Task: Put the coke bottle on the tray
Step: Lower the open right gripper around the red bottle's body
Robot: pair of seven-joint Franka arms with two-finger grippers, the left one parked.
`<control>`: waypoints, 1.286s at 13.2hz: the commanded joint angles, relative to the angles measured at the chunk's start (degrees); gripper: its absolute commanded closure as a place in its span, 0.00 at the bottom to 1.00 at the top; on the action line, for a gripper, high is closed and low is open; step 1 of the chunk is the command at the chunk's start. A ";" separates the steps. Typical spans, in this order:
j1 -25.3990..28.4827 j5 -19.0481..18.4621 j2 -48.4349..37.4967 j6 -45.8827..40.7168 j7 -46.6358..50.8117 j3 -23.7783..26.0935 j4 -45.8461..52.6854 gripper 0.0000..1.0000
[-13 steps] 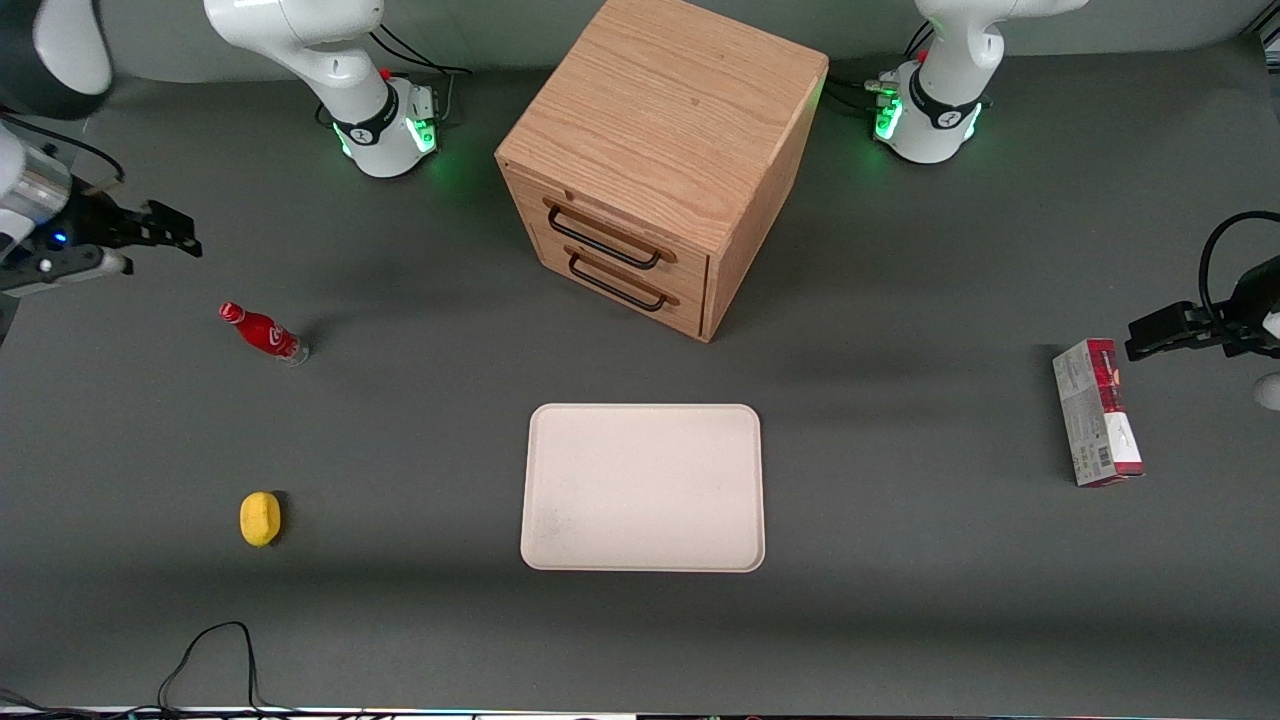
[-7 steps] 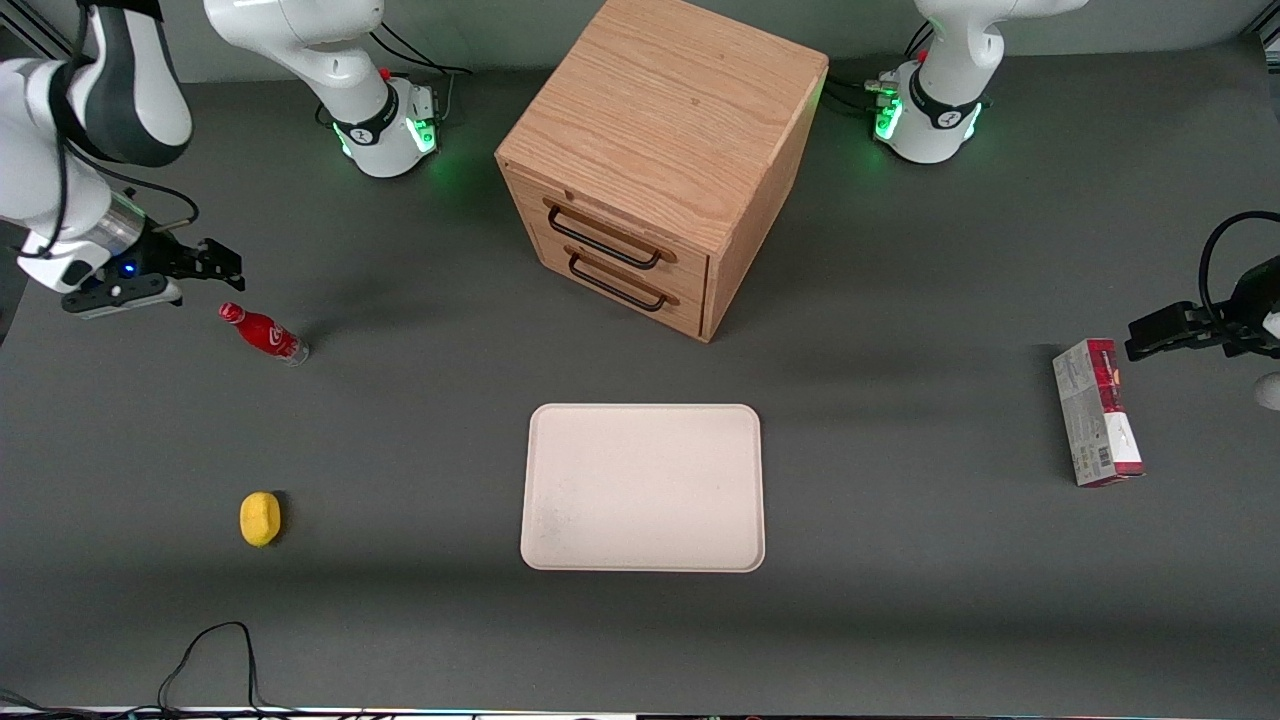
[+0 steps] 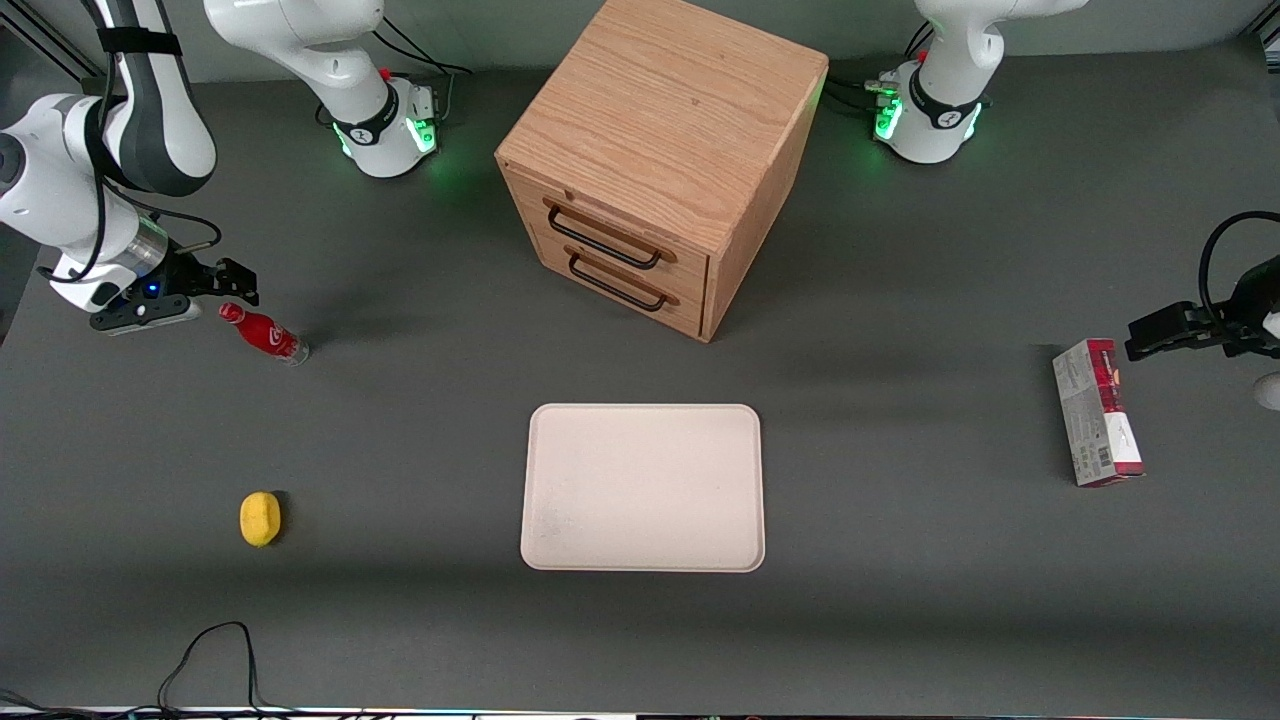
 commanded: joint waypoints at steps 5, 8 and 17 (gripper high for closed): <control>0.53 -1.61 0.50 2.79 -1.87 -2.16 -1.83 0.01; 0.53 -1.61 0.68 2.88 -1.96 -2.51 -1.83 0.01; 0.62 -1.61 1.20 3.67 -1.87 -2.43 -1.83 1.00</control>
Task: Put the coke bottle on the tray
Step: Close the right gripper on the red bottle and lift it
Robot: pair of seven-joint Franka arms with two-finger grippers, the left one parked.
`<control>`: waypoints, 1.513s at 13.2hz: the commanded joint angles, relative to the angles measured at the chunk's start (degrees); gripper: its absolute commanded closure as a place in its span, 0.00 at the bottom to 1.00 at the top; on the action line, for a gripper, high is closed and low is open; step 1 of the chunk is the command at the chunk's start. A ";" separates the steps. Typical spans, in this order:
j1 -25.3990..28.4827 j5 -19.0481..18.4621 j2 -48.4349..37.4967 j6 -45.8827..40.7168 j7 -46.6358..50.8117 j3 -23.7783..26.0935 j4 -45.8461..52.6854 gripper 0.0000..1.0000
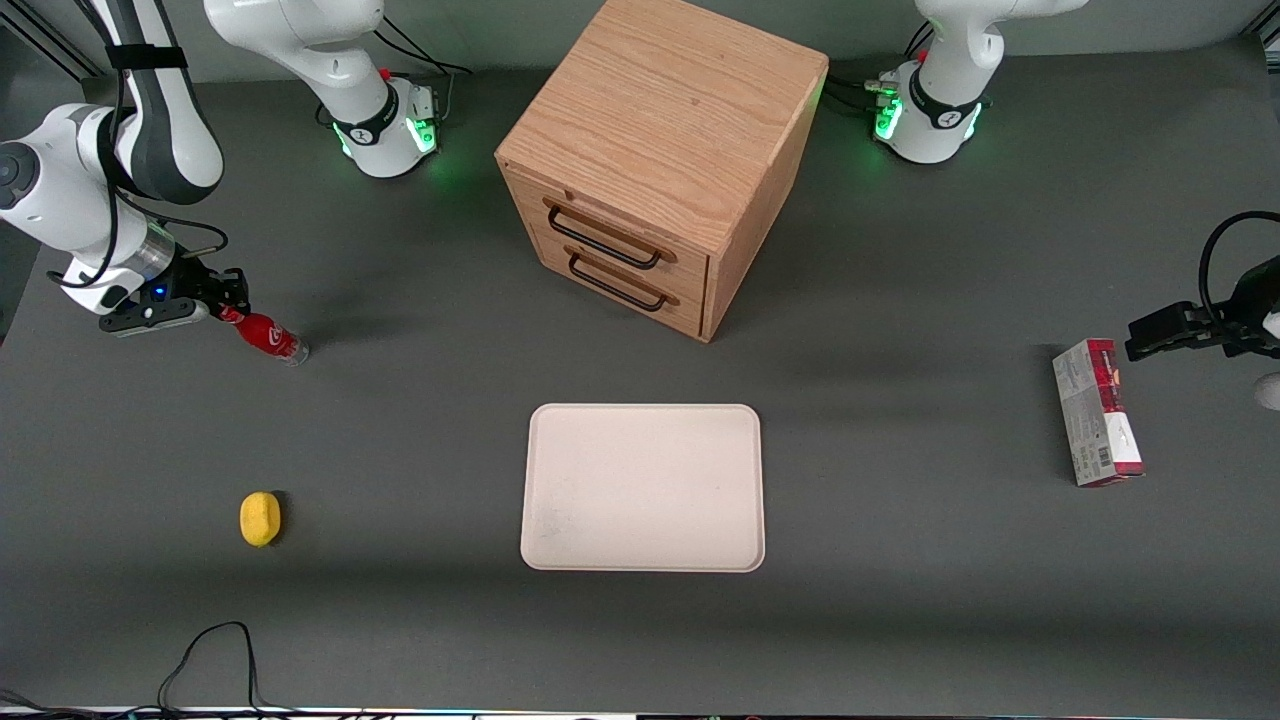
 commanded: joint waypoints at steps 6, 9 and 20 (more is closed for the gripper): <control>0.83 -1.41 -2.25 -4.69 0.27 -0.47 2.26 1.00; 1.01 -1.23 -3.49 -19.61 0.36 0.40 12.26 1.00; 3.30 5.17 13.27 -56.05 6.57 6.64 58.77 1.00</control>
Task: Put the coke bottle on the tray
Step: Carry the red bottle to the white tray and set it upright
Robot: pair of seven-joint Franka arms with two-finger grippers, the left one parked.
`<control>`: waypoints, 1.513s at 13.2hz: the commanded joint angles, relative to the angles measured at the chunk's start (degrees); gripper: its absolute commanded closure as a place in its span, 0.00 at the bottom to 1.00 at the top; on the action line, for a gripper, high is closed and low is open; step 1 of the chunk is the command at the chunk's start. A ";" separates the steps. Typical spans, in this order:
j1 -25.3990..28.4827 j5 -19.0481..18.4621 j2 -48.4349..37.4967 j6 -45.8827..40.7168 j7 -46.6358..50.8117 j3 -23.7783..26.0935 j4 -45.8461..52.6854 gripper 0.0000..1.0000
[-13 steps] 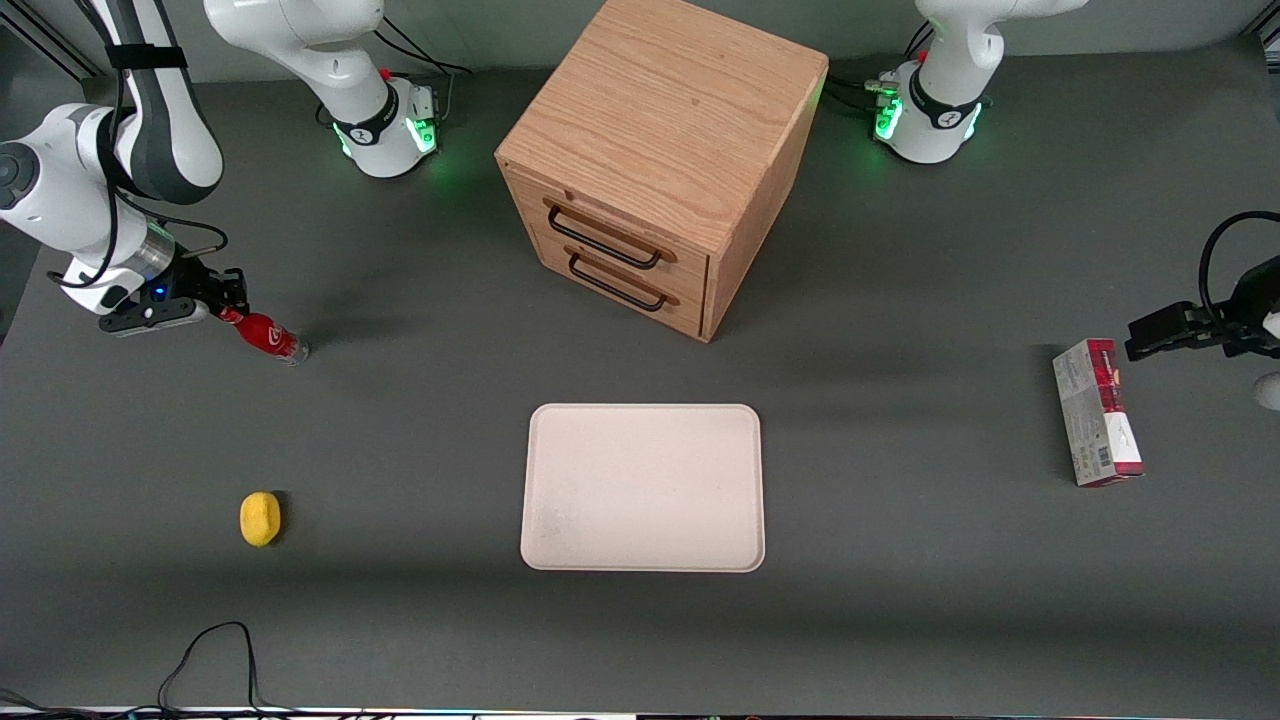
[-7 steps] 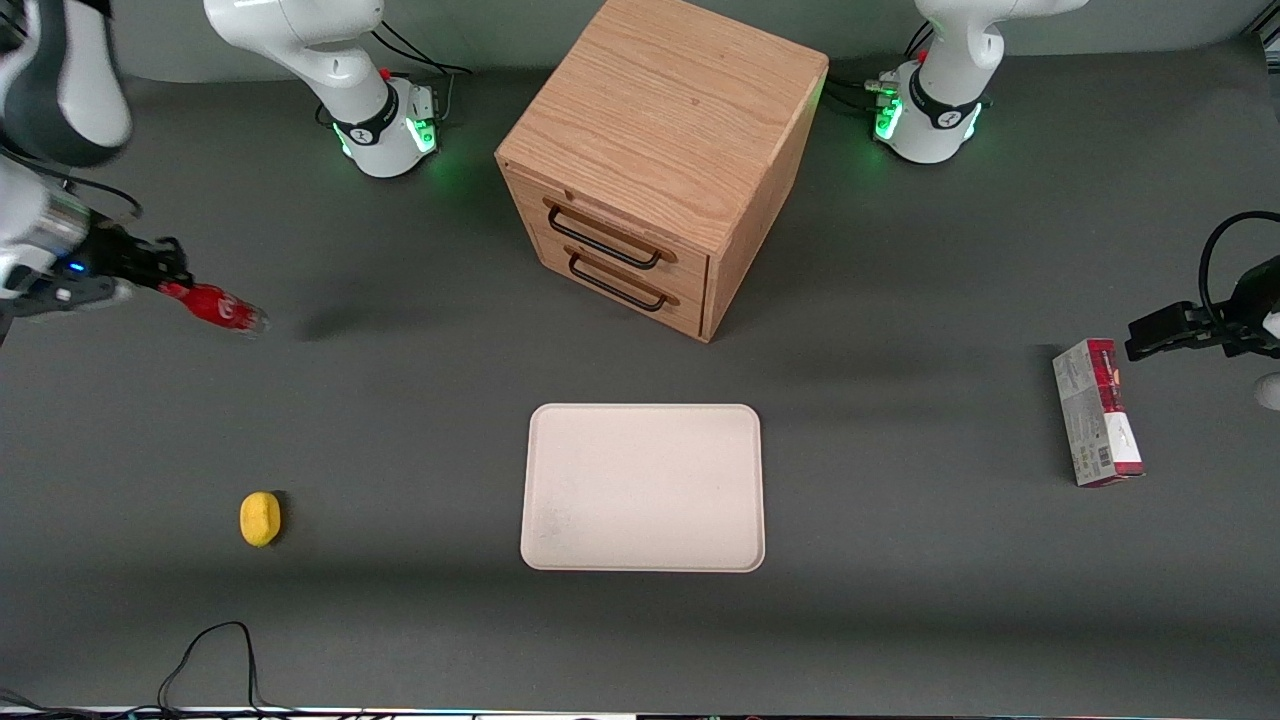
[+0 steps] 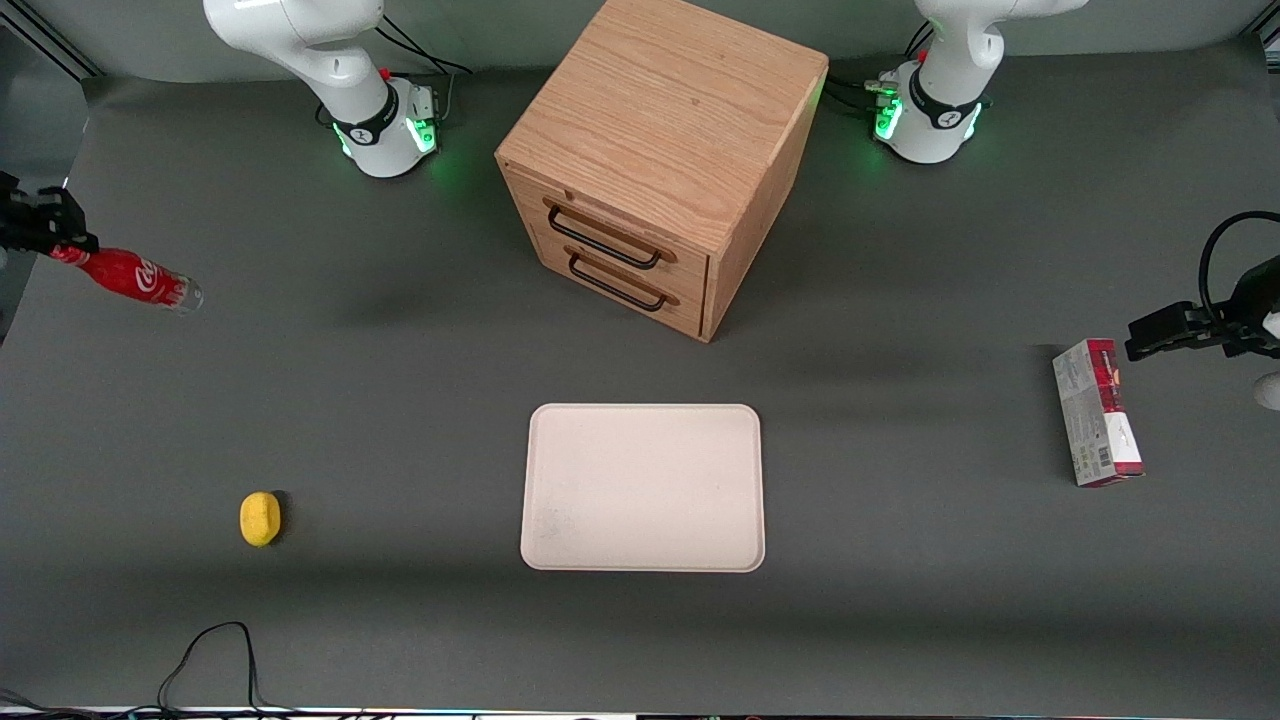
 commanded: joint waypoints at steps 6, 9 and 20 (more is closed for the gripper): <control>0.81 8.72 34.38 -5.50 42.92 20.71 38.61 1.00; 5.27 5.14 44.09 2.11 52.98 24.35 45.17 1.00; 13.90 -2.62 56.23 23.06 59.77 24.09 45.79 1.00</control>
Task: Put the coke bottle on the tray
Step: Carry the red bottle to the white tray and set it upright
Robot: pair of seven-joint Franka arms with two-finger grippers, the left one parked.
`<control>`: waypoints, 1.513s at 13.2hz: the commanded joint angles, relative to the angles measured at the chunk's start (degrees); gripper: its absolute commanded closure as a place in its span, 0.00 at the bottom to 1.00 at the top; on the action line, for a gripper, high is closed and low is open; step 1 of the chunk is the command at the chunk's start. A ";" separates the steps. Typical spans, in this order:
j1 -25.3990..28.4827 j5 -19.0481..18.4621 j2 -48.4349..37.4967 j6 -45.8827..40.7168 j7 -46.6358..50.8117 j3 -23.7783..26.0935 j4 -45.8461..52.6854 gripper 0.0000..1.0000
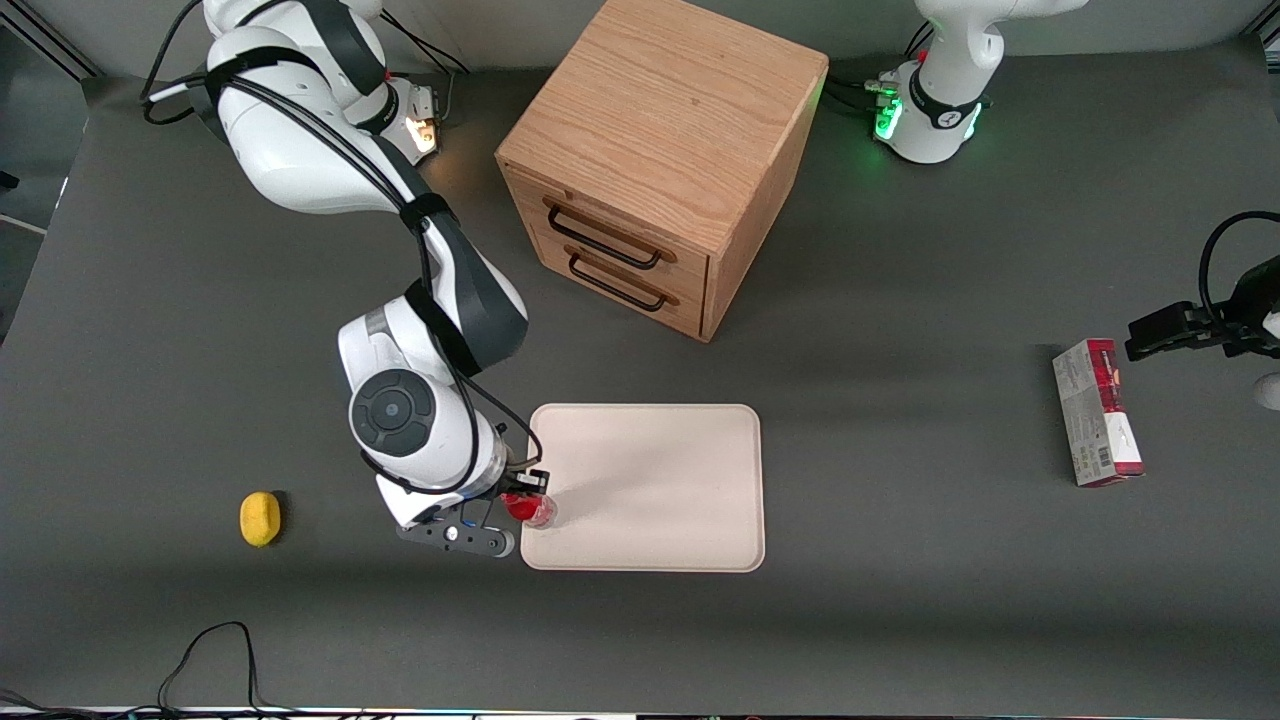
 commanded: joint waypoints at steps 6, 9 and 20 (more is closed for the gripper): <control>1.16 -1.93 1.67 0.73 2.05 -0.08 3.09 0.93; 1.25 -1.93 1.67 0.73 3.45 -0.08 3.00 0.02; -2.07 -1.23 -9.89 -7.26 -0.46 0.00 -8.62 0.00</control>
